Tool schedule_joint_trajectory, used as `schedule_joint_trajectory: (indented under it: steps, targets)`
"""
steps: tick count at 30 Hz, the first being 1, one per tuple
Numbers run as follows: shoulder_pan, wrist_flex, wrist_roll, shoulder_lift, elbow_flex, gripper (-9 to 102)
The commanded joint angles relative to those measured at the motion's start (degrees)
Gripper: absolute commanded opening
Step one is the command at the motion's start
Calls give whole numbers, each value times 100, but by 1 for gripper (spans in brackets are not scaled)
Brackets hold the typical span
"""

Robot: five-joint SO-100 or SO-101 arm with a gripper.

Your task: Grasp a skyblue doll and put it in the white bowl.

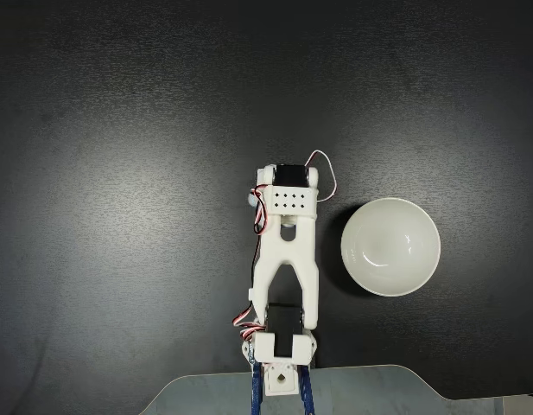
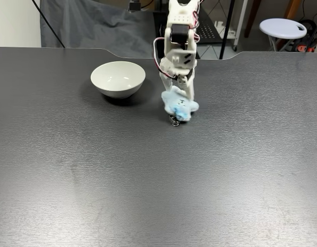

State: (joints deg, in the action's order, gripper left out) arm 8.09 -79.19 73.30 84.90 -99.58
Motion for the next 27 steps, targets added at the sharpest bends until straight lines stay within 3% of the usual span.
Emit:
schedule_joint_trajectory:
  steps: [1,9,14,22,24,27]
  targets:
    - [18,26,-53,527,53,1]
    - [-53,26,-132,1090,193,-1]
    - [-229,26,-923,2312,255,-1]
    - [-475,0,-1723,2742,237,-1]
    - [-105,26,-1942,2839,229,-1]
    - [1274,44,-2206,2856,290,-1]
